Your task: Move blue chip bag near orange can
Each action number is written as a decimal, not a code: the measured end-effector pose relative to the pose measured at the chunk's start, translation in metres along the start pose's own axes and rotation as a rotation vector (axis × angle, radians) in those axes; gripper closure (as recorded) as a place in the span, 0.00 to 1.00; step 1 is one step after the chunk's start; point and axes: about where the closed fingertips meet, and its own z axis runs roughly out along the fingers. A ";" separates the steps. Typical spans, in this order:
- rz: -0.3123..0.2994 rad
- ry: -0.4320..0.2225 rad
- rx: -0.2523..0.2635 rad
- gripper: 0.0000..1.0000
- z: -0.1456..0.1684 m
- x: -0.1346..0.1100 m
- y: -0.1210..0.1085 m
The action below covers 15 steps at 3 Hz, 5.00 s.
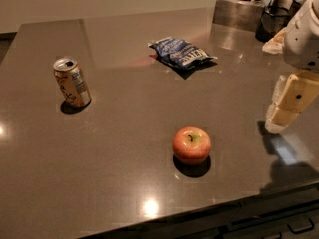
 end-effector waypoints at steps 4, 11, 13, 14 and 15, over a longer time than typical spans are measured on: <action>0.165 -0.129 0.022 0.00 0.031 -0.043 -0.049; 0.518 -0.365 0.126 0.00 0.108 -0.119 -0.140; 0.574 -0.375 0.155 0.00 0.153 -0.147 -0.176; 0.582 -0.360 0.178 0.00 0.173 -0.156 -0.190; 0.591 -0.338 0.192 0.00 0.190 -0.160 -0.201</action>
Offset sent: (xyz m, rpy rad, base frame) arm 0.0340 0.0152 -0.0057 0.0825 0.0076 -0.0382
